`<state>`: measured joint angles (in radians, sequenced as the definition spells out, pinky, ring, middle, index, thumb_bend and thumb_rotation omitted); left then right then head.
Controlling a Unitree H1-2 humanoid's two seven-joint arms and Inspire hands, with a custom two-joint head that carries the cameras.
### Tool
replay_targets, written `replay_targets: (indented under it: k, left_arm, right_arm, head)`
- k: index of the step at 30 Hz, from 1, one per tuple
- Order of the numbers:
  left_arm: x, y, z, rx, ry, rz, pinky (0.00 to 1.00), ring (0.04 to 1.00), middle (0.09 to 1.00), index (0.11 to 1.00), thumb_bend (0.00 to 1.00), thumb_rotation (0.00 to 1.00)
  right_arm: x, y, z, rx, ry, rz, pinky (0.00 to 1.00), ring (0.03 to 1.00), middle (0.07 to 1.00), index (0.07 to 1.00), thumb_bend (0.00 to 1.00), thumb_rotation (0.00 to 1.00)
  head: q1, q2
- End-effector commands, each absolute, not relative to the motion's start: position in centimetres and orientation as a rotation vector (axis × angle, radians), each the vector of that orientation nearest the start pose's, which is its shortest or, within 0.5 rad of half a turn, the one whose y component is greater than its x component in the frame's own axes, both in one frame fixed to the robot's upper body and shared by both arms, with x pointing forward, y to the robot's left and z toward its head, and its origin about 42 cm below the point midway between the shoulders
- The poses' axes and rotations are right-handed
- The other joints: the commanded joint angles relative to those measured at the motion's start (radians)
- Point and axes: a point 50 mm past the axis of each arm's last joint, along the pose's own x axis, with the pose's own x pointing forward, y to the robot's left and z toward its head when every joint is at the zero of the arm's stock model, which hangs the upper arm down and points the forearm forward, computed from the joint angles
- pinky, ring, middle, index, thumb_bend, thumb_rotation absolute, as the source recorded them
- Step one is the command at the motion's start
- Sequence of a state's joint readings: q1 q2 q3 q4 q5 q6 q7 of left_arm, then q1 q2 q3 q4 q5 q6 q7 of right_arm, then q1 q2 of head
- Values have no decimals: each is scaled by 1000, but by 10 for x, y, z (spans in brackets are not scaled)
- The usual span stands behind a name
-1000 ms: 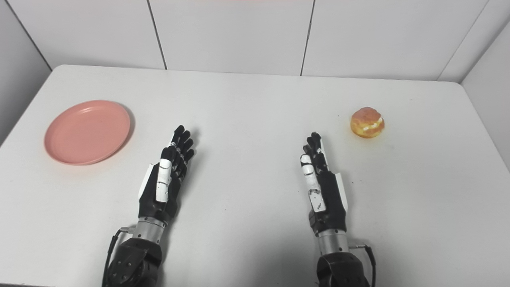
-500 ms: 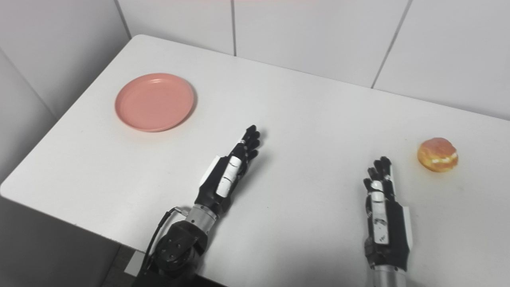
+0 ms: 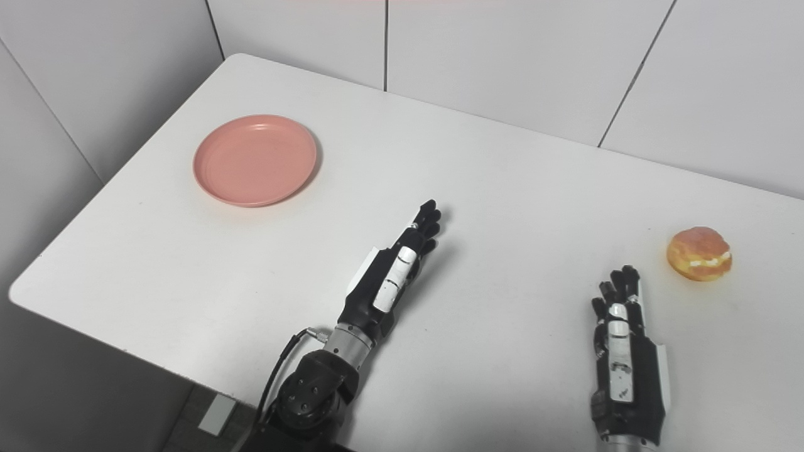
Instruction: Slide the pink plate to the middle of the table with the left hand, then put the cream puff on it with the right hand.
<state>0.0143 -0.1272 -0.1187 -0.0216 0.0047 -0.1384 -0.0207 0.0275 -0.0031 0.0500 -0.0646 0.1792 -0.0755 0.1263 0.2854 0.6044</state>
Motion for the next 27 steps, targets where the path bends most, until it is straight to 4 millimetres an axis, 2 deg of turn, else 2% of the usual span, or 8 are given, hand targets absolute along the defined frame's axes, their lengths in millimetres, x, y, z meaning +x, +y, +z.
replay_targets:
  k: [1,7,15,17,20,27]
  left_arm:
    - [277,149,104,-127,-181,-82,1000,1000,1000,1000,678,1000]
    - [288,167,111,-176,-239,3,1000,1000,1000,987,645,1000]
    - [312,195,142,-157,-339,86,1000,976,976,958,681,1000]
    - [318,204,150,-153,-366,117,962,960,965,950,656,1000]
    - [323,215,159,-126,-371,157,959,935,950,939,704,1000]
    - [330,243,174,-113,-380,237,939,917,927,933,728,1000]
  right_arm:
    - [276,-188,115,186,-170,185,1000,1000,1000,1000,660,835]
    - [277,-182,116,167,-166,191,1000,1000,1000,1000,649,846]
    - [273,-177,117,120,-187,192,1000,1000,1000,1000,582,887]
    - [272,-176,117,123,-187,188,1000,1000,1000,1000,574,884]
    - [271,-177,118,128,-184,188,1000,1000,1000,1000,567,872]
    - [273,-178,116,116,-185,191,1000,1000,1000,1000,580,875]
  head:
    - [-9,-2]
    - [-29,-9]
    - [-48,-15]
    - [-45,-11]
    - [-44,-11]
    - [-41,-10]
